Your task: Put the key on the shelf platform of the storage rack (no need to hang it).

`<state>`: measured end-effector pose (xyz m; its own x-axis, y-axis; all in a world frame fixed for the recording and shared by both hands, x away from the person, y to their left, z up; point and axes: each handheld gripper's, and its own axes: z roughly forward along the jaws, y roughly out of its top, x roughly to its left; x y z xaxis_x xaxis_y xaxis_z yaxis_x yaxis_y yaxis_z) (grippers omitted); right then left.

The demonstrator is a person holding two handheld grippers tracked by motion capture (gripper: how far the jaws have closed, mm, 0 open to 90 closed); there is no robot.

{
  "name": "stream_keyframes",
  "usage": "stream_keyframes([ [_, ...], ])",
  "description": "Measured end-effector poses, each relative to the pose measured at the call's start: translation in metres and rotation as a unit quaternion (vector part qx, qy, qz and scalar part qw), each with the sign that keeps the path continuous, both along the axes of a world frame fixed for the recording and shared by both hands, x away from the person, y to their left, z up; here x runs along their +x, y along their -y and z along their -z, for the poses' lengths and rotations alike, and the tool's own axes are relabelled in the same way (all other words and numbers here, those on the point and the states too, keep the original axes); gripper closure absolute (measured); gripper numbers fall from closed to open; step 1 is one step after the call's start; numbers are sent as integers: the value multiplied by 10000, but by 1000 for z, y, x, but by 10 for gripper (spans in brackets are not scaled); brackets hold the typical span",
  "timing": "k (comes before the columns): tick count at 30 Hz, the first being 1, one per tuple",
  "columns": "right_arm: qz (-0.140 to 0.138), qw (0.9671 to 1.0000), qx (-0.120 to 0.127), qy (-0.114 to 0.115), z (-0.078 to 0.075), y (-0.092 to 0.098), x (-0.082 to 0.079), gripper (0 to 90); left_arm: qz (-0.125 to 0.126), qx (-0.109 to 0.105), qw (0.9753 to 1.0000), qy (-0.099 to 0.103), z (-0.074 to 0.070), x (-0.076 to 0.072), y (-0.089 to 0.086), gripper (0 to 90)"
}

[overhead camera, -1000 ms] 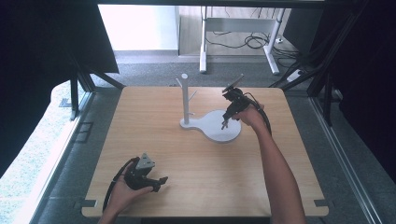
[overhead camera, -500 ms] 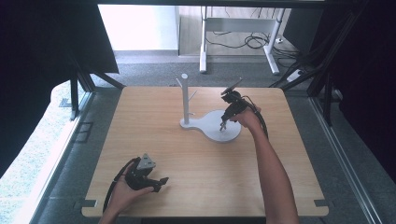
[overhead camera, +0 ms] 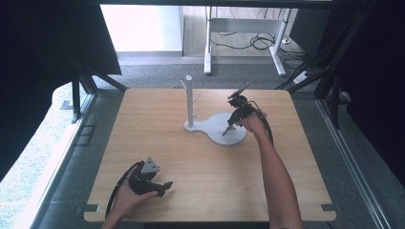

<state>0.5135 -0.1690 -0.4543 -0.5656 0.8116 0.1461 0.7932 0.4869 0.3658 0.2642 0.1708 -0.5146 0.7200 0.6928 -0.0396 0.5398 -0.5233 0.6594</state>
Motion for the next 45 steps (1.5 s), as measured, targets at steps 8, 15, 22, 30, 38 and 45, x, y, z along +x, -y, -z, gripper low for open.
stream_keyframes([
  [8,60,10000,-49,9,9,-3,2,889,20,26,10000,-41,1,0,1,218],
  [15,11,9999,-124,42,15,-6,3,883,23,34,10000,-45,2,0,2,218],
  [22,-52,9997,-111,198,9,-6,0,810,42,41,10000,-42,2,0,2,218],
  [30,-76,9993,-48,359,-4,3,-9,755,67,73,9999,-64,3,-1,5,218],
  [38,-252,9980,-73,582,-11,10,-23,690,130,127,9998,-104,6,-1,9,218],
  [45,-283,9972,18,688,-23,25,-46,631,113,114,9998,-98,5,-1,9,218],
])
